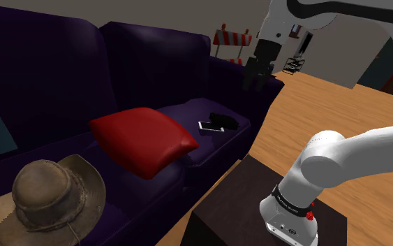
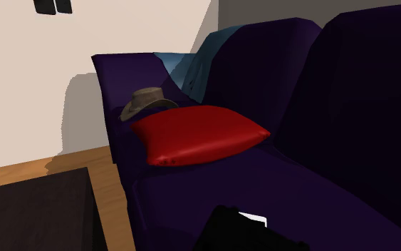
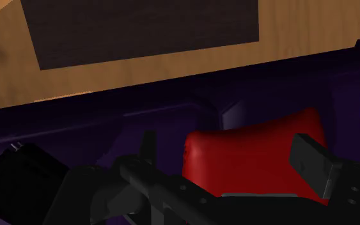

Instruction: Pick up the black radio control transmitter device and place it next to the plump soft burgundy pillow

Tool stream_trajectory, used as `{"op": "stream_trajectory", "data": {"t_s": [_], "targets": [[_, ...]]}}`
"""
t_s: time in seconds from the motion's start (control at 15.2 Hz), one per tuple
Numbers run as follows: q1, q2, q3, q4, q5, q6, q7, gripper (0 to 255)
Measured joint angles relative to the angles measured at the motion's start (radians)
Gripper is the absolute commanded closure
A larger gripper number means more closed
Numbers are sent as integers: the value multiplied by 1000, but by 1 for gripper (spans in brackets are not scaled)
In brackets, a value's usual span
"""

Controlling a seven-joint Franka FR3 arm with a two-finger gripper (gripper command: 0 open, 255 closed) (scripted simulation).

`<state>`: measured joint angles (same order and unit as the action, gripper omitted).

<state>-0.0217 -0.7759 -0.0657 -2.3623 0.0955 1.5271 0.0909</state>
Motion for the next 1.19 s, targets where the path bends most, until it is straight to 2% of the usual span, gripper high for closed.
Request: {"op": "stream_trajectory", "data": {"t_s": [0.13, 0.33, 0.73, 0.99, 1.19], "targets": [[2, 0, 8, -14, -10, 18, -5, 0], [6, -9, 43, -100, -70, 116, -31, 0], [-1, 17, 112, -286, -231, 380, -67, 0], [-36, 75, 157, -402, -369, 592, -56, 0], [-100, 153, 195, -455, -508, 756, -22, 0]]}}
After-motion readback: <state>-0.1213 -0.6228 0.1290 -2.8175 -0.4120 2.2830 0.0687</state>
